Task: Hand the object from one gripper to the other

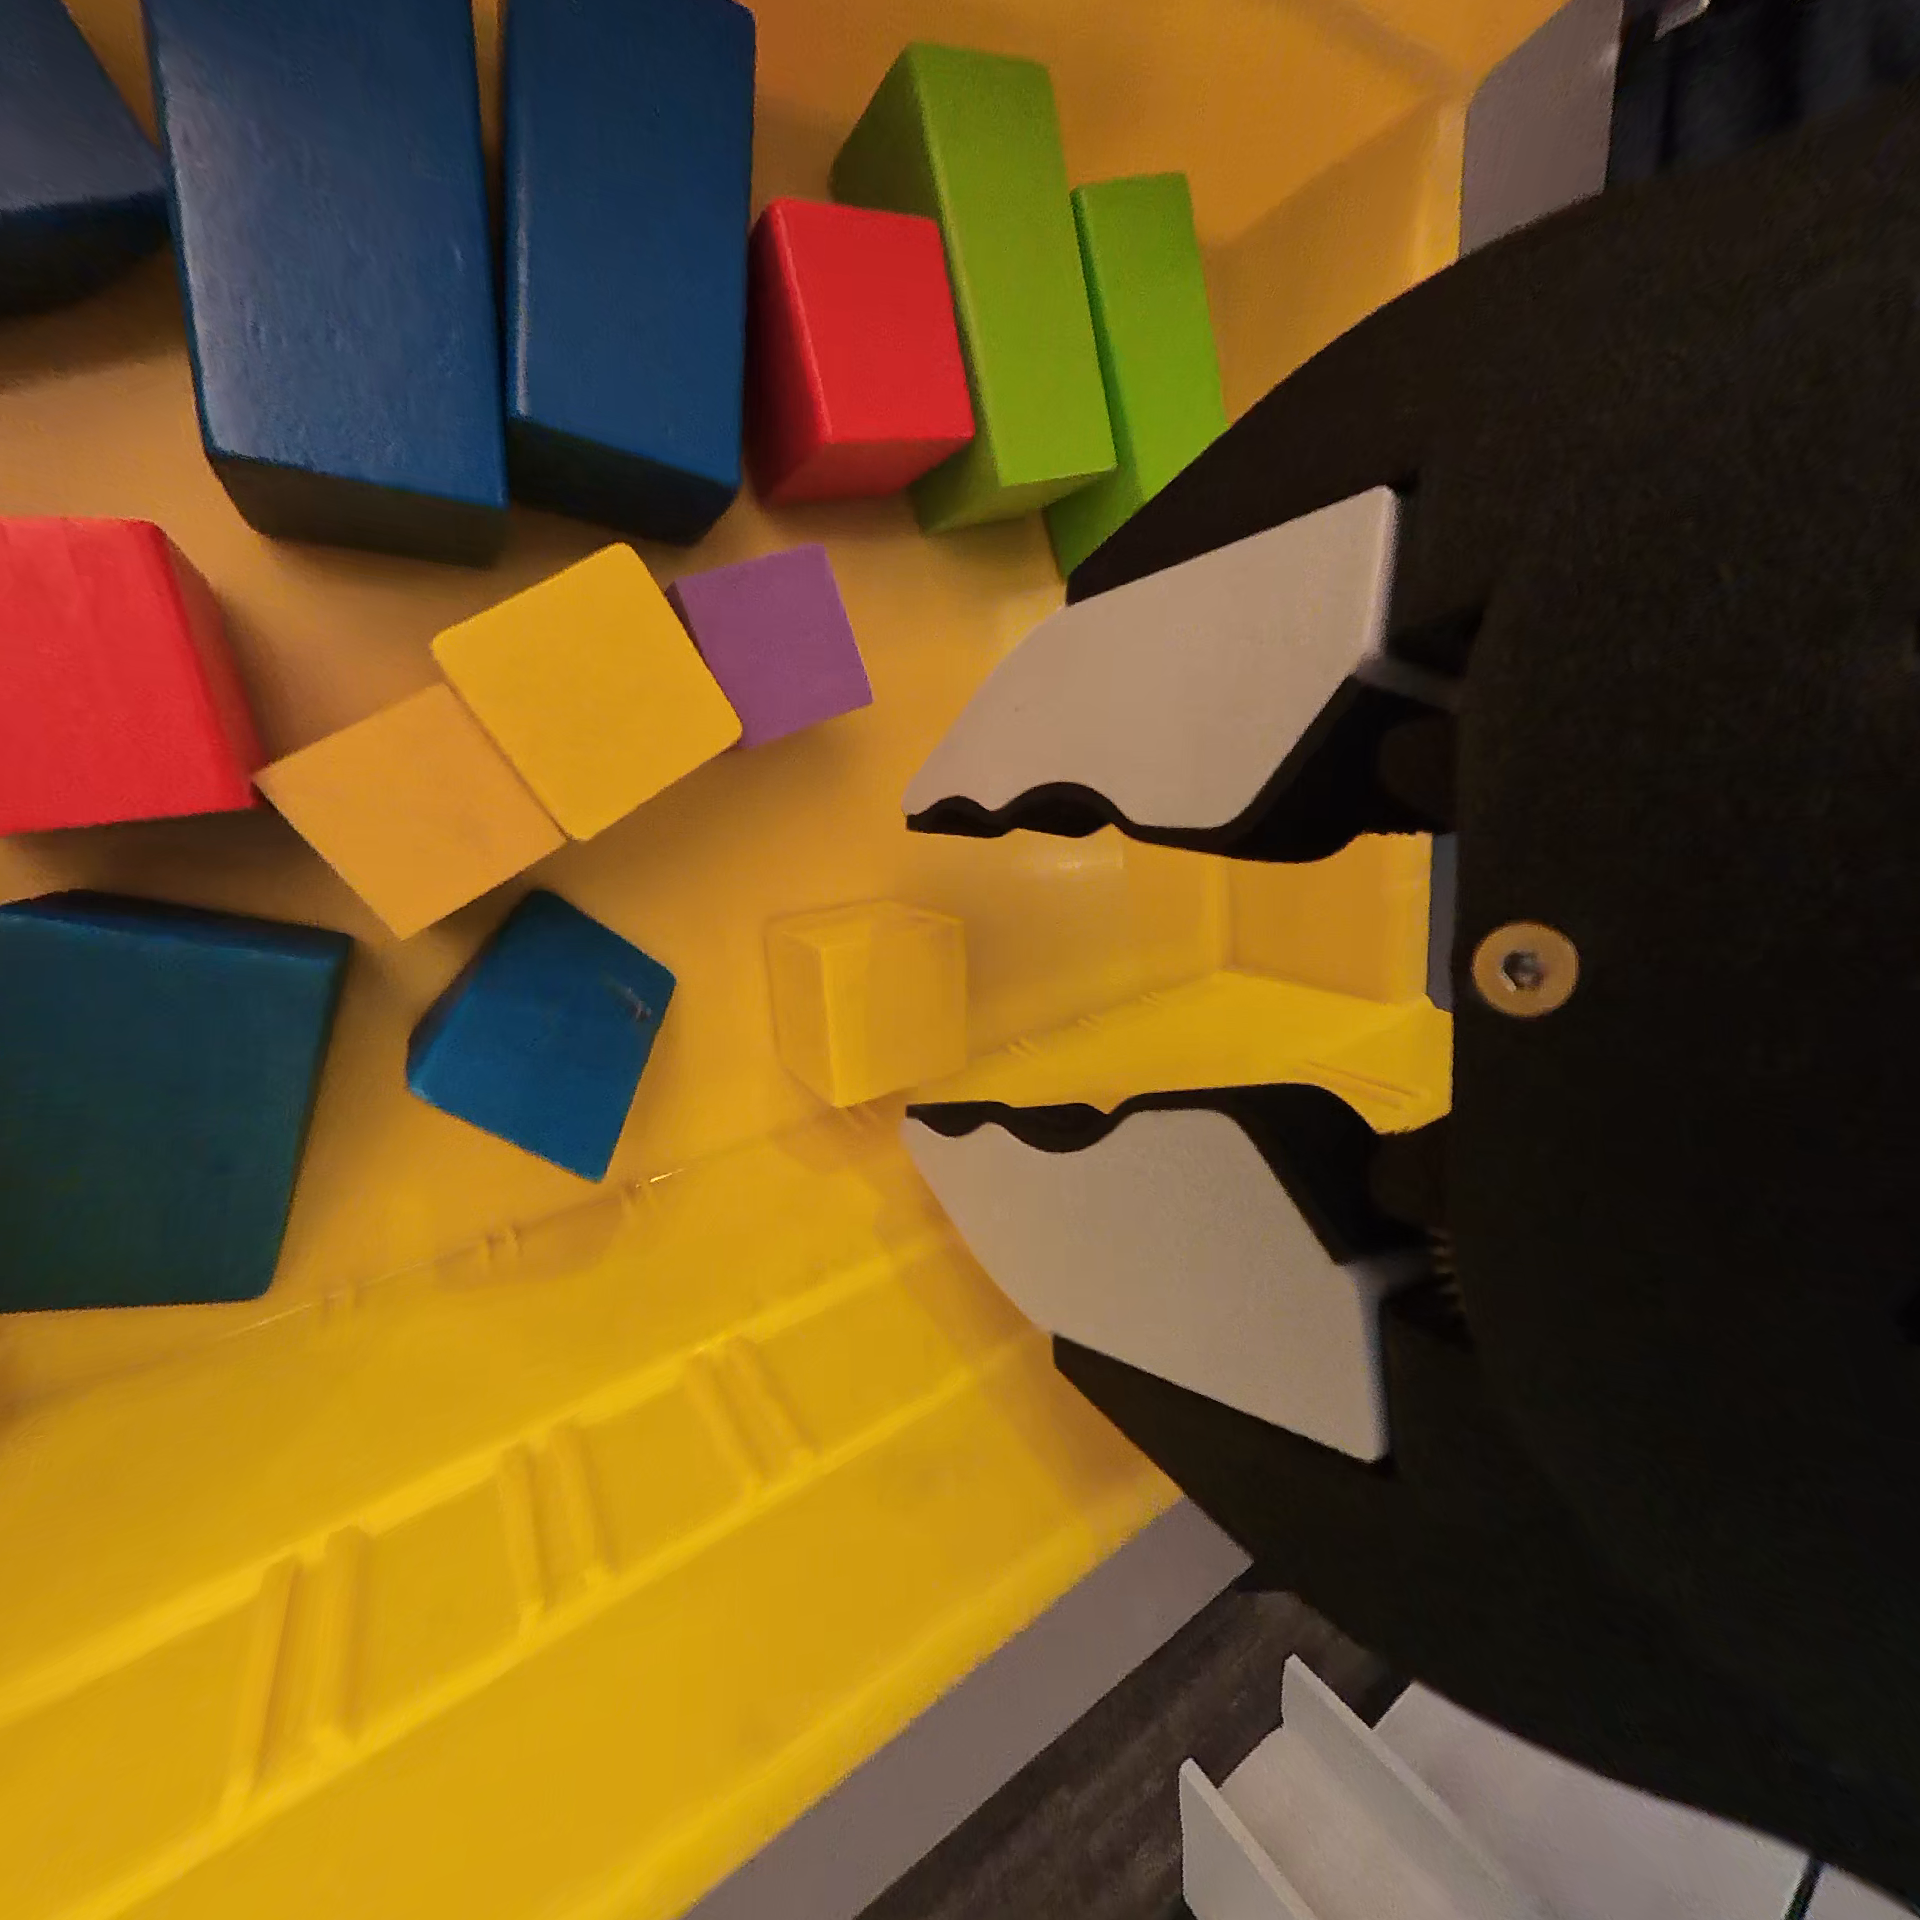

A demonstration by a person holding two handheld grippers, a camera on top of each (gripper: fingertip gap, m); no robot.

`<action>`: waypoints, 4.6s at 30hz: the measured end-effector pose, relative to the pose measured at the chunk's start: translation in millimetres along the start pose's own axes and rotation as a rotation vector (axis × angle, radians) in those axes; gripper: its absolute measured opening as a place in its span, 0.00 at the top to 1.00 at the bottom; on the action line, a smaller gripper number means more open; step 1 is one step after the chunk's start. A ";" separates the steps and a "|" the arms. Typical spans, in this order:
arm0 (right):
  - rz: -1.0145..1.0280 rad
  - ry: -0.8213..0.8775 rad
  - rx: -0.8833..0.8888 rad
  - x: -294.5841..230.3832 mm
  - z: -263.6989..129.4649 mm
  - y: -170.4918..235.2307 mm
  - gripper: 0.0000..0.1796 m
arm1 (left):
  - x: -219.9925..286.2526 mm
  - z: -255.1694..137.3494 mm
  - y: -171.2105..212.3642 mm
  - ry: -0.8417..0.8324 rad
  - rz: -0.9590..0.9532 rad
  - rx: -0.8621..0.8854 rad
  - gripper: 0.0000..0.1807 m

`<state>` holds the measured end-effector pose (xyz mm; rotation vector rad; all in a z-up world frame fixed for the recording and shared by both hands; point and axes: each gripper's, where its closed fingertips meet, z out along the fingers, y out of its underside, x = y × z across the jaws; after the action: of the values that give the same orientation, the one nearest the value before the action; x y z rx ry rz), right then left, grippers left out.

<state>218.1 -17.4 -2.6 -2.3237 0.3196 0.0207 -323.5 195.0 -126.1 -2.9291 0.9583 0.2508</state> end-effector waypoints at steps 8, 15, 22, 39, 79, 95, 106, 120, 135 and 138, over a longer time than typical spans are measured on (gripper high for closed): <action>-0.023 -0.009 -0.005 -5.2 0.2 -0.4 0.64 | -6.3 9.9 2.4 -0.024 -0.034 -0.038 0.75; -0.030 -0.011 -0.003 -6.4 -1.3 -1.0 0.64 | -7.9 15.1 -0.6 -0.050 -0.027 -0.045 0.76; -0.030 -0.003 -0.005 -5.1 -3.1 -1.0 0.65 | -6.8 17.7 -0.3 -0.072 0.040 -0.057 0.80; -0.978 -0.389 1.012 -251.3 -95.1 -57.4 0.75 | 162.4 -223.0 2.0 0.983 0.533 0.842 0.80; -0.125 0.135 -0.511 32.7 42.8 86.1 0.81 | 194.1 -293.9 24.2 1.115 0.613 1.126 0.79; -0.105 0.265 -0.674 61.4 80.4 118.8 0.81 | 201.3 -291.3 30.3 1.092 0.649 1.096 0.81; -0.140 0.280 -0.653 54.2 68.6 108.6 0.77 | 197.0 -289.6 32.3 1.067 0.652 1.079 0.84; -0.341 0.166 -0.116 -37.7 -22.6 9.6 0.77 | 38.3 -144.0 -31.8 0.254 0.282 0.774 0.79; -0.371 0.138 -0.128 -45.1 -26.9 12.5 0.77 | 42.8 -14.9 -32.2 0.270 0.021 0.165 0.76; -0.380 0.139 -0.137 -45.4 -26.6 13.6 0.77 | 45.6 -8.9 -31.8 0.269 0.012 0.137 0.74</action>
<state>168.7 -35.2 11.5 -2.4911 -0.0609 -0.3160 -267.2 193.2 -125.2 -2.8787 0.9787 -0.2061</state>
